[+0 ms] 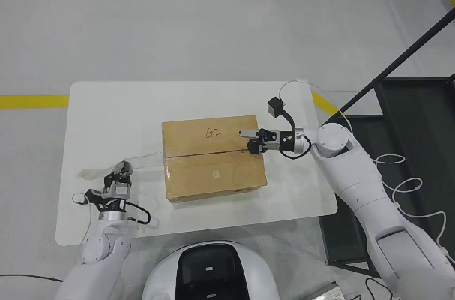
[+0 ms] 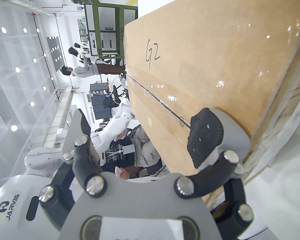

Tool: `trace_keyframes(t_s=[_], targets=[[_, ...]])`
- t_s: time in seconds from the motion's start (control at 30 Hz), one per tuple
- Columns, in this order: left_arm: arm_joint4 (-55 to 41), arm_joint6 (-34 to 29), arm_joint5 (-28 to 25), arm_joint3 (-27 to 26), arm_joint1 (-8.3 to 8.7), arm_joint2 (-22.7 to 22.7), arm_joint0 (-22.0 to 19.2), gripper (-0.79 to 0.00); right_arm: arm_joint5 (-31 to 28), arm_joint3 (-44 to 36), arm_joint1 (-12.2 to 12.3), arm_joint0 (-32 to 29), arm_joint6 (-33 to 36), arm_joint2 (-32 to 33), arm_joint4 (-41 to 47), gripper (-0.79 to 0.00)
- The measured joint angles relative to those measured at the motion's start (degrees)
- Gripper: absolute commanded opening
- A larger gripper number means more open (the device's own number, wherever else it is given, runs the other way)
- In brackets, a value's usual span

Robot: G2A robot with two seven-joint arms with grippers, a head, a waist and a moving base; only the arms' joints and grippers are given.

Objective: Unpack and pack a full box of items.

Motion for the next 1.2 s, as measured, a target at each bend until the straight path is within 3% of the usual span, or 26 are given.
trace_keyframes(t_s=[0.23, 0.43, 0.83, 1.2], targets=[[1.79, -1.59, 1.60, -7.53, -0.03, -2.17, 1.40, -0.785, 0.00, 0.00, 0.00, 0.00, 0.00, 0.00, 0.00, 0.000], [6.76, -0.99, 5.48, -13.05, -0.41, -1.29, 0.47, -0.785, 0.00, 0.00, 0.00, 0.00, 0.00, 0.00, 0.00, 0.000], [18.12, 3.81, 14.36, -16.78, -1.71, 3.25, -3.25, -0.785, 0.00, 0.00, 0.00, 0.00, 0.00, 0.00, 0.00, 0.000], [37.26, 8.54, 21.50, -20.19, -1.83, 4.34, -3.13, -0.785, 0.00, 0.00, 0.00, 0.00, 0.00, 0.00, 0.00, 0.000]])
